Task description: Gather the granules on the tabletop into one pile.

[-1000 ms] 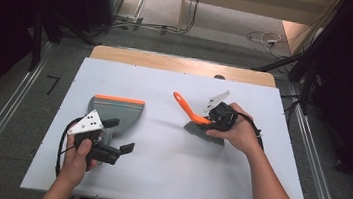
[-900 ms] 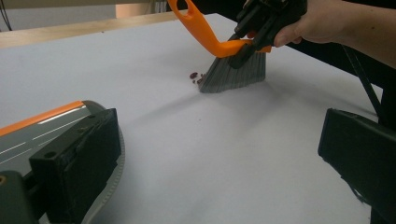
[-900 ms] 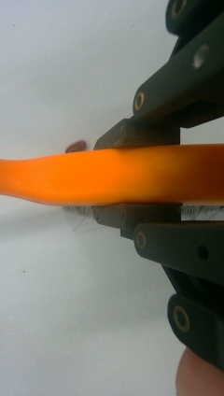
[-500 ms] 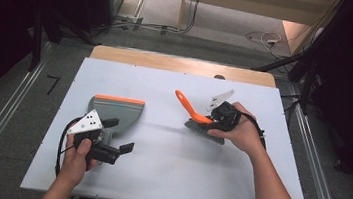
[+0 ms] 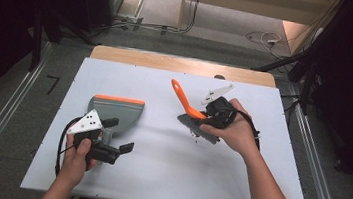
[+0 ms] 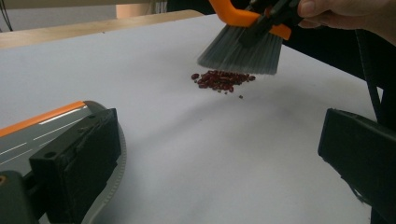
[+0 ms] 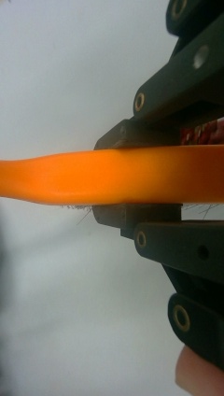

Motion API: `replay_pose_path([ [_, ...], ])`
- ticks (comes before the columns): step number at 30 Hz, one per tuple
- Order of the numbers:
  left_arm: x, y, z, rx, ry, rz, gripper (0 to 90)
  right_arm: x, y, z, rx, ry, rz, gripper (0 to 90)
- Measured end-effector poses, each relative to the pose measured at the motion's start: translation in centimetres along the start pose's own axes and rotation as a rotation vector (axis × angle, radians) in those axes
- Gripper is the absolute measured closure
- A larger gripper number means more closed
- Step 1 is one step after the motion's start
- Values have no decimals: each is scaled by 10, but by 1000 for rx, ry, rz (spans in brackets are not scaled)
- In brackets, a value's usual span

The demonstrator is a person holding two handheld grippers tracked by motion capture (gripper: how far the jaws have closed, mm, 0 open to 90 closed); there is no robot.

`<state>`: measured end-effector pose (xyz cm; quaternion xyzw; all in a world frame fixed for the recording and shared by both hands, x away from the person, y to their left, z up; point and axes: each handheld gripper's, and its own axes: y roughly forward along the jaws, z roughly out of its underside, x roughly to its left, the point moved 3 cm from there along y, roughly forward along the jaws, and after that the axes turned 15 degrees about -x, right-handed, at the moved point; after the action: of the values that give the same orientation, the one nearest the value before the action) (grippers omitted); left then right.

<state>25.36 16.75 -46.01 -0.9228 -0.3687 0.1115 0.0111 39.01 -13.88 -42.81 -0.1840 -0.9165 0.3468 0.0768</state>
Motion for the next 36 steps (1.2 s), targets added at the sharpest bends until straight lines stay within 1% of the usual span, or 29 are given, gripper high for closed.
replay_pose_path([
  [1, 0, 0, 0, 0, 0, -1, 0, 3, 5, 1, 11, 16, -17, 684],
  [4, 0, -1, 0, -4, -1, -2, 0, 7, 21, 7, 64, 33, -33, 683],
  [5, 0, -1, -1, -4, -2, -2, 0, 6, 26, 10, 79, 30, -41, 684],
  [6, 0, -1, -1, -5, -1, -2, 0, 5, 30, 14, 96, 42, -45, 684],
  [8, 0, -1, -1, -6, -2, -2, 0, 2, 36, 19, 129, 51, -39, 684],
  [9, 0, -1, -1, -6, 0, -2, 0, -1, 37, 21, 127, 46, -29, 684],
  [10, 0, -1, -1, -6, -1, -2, 0, -4, 36, 22, 128, 59, -22, 684],
  [11, 0, -1, -1, -6, -1, -2, 0, -7, 35, 22, 127, 62, -18, 684],
  [12, 0, -1, -1, -5, -2, -2, 0, -10, 35, 23, 127, 55, -12, 683],
  [14, 0, -1, -1, -4, 0, -3, 0, -15, 34, 24, 134, 59, -14, 682],
  [16, 0, 0, -1, -6, -1, 0, 0, -20, 33, 25, 135, 59, 7, 682],
  [18, -1, 0, -1, -4, 1, 2, 0, -24, 32, 25, 124, 47, 14, 682],
  [19, -1, 0, -1, -5, 0, 2, 0, -25, 32, 25, 123, 33, 22, 682],
  [20, -1, 0, -1, -5, 0, 3, 0, -26, 32, 24, 125, 42, 29, 683],
  [21, -1, 0, -1, -4, 0, 3, 0, -27, 32, 24, 118, 20, 38, 683],
  [22, -1, 0, 0, -2, 2, 3, 0, -26, 32, 23, 123, 9, 50, 683],
  [24, -1, 0, 0, 2, 1, 2, 0, -26, 31, 23, 132, -9, 40, 684],
  [25, -1, 1, 0, 2, 2, 2, 0, -25, 31, 22, 129, -7, 38, 684],
  [26, -2, 1, 0, 2, 1, 3, 0, -26, 31, 22, 128, -23, 39, 684],
  [27, -2, 1, 1, 2, 2, 4, 0, -26, 30, 21, 125, -28, 41, 684],
  [29, -2, 1, 1, 2, 1, 4, 0, -26, 27, 20, 103, -39, 39, 684],
  [30, -2, 1, 0, 1, 1, 4, 0, -26, 26, 20, 94, -50, 25, 684],
  [31, -1, 1, 0, 2, 1, 3, 0, -24, 24, 19, 91, -36, 27, 684],
  [32, -1, 1, 0, 1, 1, 2, 0, -24, 22, 18, 81, -49, 28, 684],
  [34, -1, 0, 0, 0, 2, 3, 0, -23, 16, 17, 69, -43, 40, 684],
  [36, -1, 0, 0, -2, 2, 4, 0, -22, 8, 14, 49, -25, 58, 684],
])
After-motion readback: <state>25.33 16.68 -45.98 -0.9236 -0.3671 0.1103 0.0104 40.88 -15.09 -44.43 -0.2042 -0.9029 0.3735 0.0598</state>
